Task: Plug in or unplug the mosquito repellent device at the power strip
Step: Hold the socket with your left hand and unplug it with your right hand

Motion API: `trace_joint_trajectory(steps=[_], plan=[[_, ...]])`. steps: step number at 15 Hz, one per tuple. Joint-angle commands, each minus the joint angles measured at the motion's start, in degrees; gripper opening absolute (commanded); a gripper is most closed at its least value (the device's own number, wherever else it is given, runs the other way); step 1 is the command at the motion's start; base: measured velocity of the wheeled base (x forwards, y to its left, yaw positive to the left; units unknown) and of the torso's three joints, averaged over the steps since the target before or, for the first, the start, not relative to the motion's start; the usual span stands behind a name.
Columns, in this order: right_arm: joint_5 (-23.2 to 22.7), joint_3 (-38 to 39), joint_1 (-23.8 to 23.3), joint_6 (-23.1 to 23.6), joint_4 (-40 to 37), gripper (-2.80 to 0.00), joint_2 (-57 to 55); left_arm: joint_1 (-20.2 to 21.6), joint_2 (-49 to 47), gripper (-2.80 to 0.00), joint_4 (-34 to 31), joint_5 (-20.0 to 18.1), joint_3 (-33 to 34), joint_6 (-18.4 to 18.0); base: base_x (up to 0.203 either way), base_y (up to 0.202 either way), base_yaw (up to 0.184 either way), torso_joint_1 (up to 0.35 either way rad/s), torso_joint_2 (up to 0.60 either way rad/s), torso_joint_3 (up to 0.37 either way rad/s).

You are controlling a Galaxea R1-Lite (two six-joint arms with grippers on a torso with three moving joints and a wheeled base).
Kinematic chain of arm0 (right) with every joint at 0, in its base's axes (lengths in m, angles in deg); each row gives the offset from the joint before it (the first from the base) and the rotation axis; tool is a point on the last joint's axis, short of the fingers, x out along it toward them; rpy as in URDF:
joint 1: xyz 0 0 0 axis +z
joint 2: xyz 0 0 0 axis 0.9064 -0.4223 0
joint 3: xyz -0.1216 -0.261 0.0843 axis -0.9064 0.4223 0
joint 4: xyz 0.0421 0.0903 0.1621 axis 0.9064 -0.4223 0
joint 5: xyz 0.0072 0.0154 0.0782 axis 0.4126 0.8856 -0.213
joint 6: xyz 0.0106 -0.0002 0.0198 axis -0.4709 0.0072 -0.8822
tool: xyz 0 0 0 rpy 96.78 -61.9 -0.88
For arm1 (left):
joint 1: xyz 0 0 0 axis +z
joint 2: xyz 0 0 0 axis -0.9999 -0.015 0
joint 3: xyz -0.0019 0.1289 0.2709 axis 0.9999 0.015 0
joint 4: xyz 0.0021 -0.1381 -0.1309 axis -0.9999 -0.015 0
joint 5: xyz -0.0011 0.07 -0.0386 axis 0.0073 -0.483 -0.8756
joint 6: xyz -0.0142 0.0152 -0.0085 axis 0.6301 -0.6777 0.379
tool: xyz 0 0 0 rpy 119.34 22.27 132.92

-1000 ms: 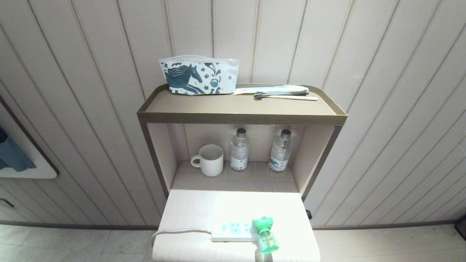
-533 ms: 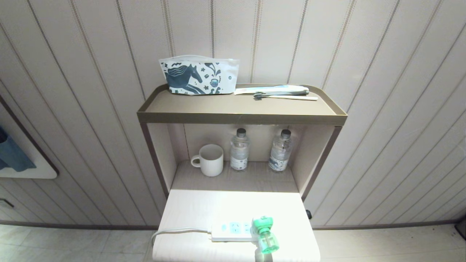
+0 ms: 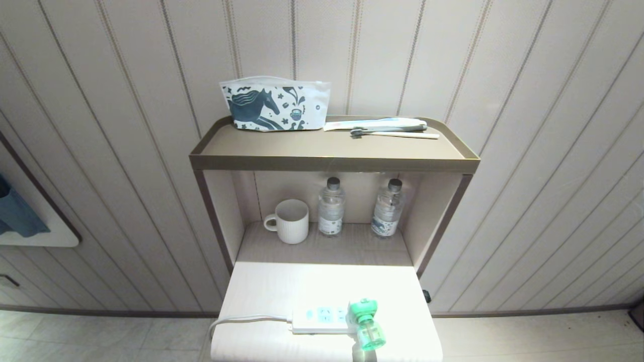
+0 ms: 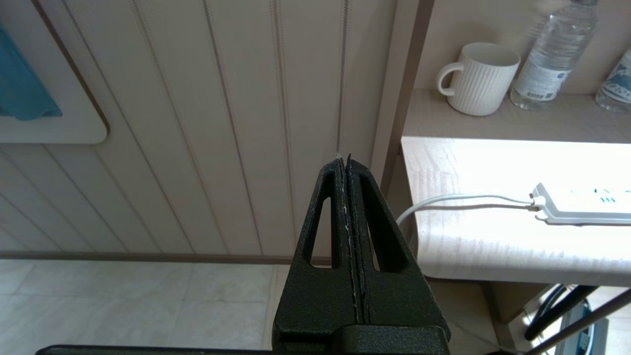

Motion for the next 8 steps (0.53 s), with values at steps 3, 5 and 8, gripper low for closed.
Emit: trace_joint_trajectory(steps=[3, 5, 8], plan=[[0.05, -0.13, 0.01, -0.01, -0.22, -2.8, -0.11, 0.0, 0.02, -2.8, -0.02, -0.02, 0.0, -0.01, 0.0, 0.0, 0.0, 0.0, 0.0, 0.0], [-0.01, -0.13, 0.01, -0.01, -0.23, -2.8, -0.11, 0.0, 0.02, -2.8, -0.02, -0.02, 0.0, -0.01, 0.0, 0.0, 0.0, 0.0, 0.0, 0.0], [0.16, -0.13, 0.01, -0.01, -0.45, -2.8, -0.11, 0.0, 0.02, -2.8, -0.02, -0.02, 0.0, -0.01, 0.0, 0.0, 0.0, 0.0, 0.0, 0.0]])
